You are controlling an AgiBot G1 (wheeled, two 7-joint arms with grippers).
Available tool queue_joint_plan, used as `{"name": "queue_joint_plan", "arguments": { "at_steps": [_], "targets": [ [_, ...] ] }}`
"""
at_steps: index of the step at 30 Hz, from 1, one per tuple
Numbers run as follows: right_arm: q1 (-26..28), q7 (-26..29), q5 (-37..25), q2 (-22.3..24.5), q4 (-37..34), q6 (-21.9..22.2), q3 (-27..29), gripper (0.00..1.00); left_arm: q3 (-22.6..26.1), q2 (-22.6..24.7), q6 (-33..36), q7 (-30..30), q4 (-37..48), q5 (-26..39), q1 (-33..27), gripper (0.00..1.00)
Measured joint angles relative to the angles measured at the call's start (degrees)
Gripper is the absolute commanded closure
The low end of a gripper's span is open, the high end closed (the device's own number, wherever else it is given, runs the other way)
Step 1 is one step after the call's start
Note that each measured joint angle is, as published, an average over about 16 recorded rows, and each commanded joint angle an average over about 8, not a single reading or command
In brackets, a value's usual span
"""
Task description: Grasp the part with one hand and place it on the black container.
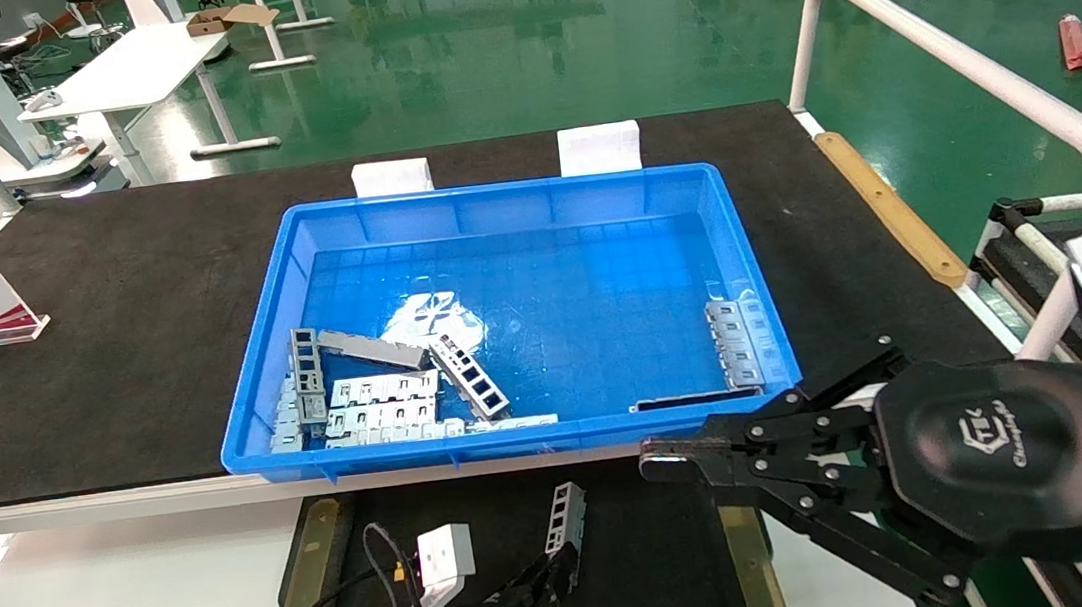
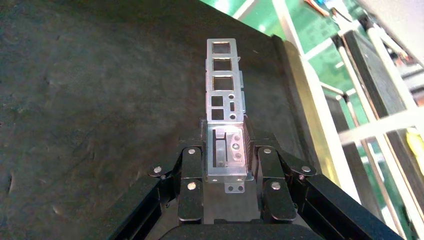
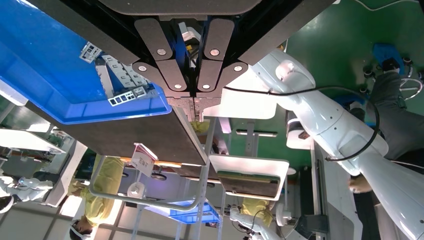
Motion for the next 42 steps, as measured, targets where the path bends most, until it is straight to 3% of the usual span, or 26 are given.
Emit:
{"name": "queue_joint_plan", "arguments": {
  "at_steps": [12,14,16,21,23,24,42],
  "targets": [
    [0.0,0.0,0.0,0.0,0.0,0.0,0.0,1.0,-0.2,3.5,-3.9,-1.3,3.4,-1.4,-0.4,1.0],
    [0.0,0.0,0.0,0.0,0.0,0.0,0.0,0.95,-0.2,3.7,-4.2,-1.4,3.7,-1.6,-0.4,0.97],
    [0.0,0.0,0.0,0.0,0.0,0.0,0.0,0.76,-0.2,3.9,-4.5,-1.6,3.9,-1.7,-0.3,0.83],
    [0.0,0.0,0.0,0.0,0.0,0.0,0.0,0.15,-0.1,4.0,-4.9,-1.8,4.0,-2.1,-0.2,0.21],
    [0.0,0.0,0.0,0.0,0.0,0.0,0.0,0.01,-0.1,4.0,-5.1,-1.9,4.0,-2.2,-0.1,0.04],
    [0.0,0.0,0.0,0.0,0.0,0.0,0.0,0.0,-0.1,4.0,-5.2,-2.0,3.9,-2.3,0.0,0.0],
    [0.0,0.0,0.0,0.0,0.0,0.0,0.0,0.0,-0.6,2.1,-5.7,-0.4,0.0,-0.1,1.1,0.0]
  ]
}}
